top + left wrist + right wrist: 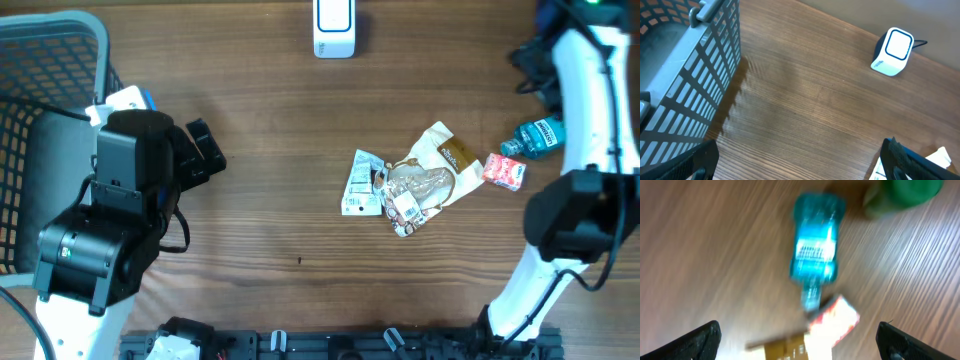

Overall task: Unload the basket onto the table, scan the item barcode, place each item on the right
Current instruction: 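Carry the Kleenex packet to the right table edge with the right gripper, then lower the Kleenex packet beside the teal bottle and open the right gripper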

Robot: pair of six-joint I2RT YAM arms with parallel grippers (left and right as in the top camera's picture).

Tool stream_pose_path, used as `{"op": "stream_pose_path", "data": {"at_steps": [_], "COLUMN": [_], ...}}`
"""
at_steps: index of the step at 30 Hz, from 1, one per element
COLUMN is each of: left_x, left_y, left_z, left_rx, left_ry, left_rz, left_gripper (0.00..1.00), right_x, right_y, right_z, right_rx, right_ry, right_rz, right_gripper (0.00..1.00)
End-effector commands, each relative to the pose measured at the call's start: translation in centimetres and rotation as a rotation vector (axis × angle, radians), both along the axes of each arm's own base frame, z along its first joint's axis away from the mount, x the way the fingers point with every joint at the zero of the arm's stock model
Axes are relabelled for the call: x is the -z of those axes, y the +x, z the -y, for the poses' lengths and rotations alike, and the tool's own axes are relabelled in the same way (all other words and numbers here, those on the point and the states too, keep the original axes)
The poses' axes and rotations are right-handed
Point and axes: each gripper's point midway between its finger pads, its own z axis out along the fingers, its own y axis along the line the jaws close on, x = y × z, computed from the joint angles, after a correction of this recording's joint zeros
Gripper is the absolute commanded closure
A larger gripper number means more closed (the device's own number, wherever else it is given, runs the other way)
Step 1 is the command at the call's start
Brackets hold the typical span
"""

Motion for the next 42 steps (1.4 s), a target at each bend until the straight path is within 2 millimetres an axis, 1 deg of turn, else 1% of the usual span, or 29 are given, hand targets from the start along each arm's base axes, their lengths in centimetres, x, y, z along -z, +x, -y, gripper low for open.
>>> {"op": "stream_pose_path", "data": {"at_steps": [1, 3, 4, 5, 6, 10, 13, 17, 21, 25, 27, 31, 36, 38, 40, 42], "left_x": [-0.4, -0.4, -0.4, -0.4, -0.4, -0.4, -0.4, -0.4, -0.4, -0.4, -0.4, -0.4, -0.4, -0.4, -0.4, -0.4], "left_y": [0.1, 0.1, 0.1, 0.1, 0.1, 0.1, 0.1, 0.1, 0.1, 0.1, 0.1, 0.1, 0.1, 0.1, 0.1, 0.1], "left_z": [-0.4, -0.4, -0.4, -0.4, -0.4, -0.4, -0.4, -0.4, -0.4, -0.4, -0.4, -0.4, -0.4, -0.4, -0.4, -0.4], "left_rx": [-0.006, -0.006, -0.006, -0.006, -0.005, -0.006, -0.006, -0.005, -0.006, -0.006, -0.006, -0.006, -0.006, -0.006, -0.005, -0.006], "left_ry": [0.022, 0.022, 0.022, 0.022, 0.022, 0.022, 0.022, 0.022, 0.022, 0.022, 0.022, 0.022, 0.022, 0.022, 0.022, 0.022], "left_rz": [0.011, 0.011, 0.011, 0.011, 0.011, 0.011, 0.011, 0.010, 0.011, 0.011, 0.011, 0.011, 0.011, 0.011, 0.010, 0.011], "left_gripper": [0.00, 0.00, 0.00, 0.00, 0.00, 0.00, 0.00, 0.00, 0.00, 0.00, 0.00, 0.00, 0.00, 0.00, 0.00, 0.00], "right_x": [2.8, 4.2, 5.3, 6.6, 7.4, 10.0, 11.5, 13.2, 14.0, 13.6, 13.2, 12.9, 13.8, 14.5, 15.6, 16.3], "right_y": [-0.9, -2.0, -3.0, -4.2, -5.0, -7.4, -8.7, -9.6, -10.8, -10.7, -10.5, -10.0, -8.0, -7.2, -7.1, -7.2], "right_z": [-3.6, -4.5, -4.7, -4.8, -4.7, -4.6, -4.7, -4.5, -4.0, -2.8, -1.9, -1.0, -1.3, -1.3, -1.5, -1.3], "right_rx": [-0.030, -0.033, -0.004, 0.030, 0.046, 0.055, 0.070, 0.067, 0.067, 0.058, 0.046, -0.005, -0.133, -0.191, -0.233, -0.239], "right_ry": [0.049, 0.064, 0.064, 0.063, 0.061, 0.055, 0.050, 0.041, 0.006, -0.067, -0.125, -0.173, -0.135, -0.112, -0.063, -0.041], "right_rz": [-0.077, -0.130, -0.165, -0.206, -0.235, -0.325, -0.365, -0.386, -0.419, -0.420, -0.417, -0.418, -0.390, -0.378, -0.373, -0.369], "right_gripper": [0.00, 0.00, 0.00, 0.00, 0.00, 0.00, 0.00, 0.00, 0.00, 0.00, 0.00, 0.00, 0.00, 0.00, 0.00, 0.00]}}
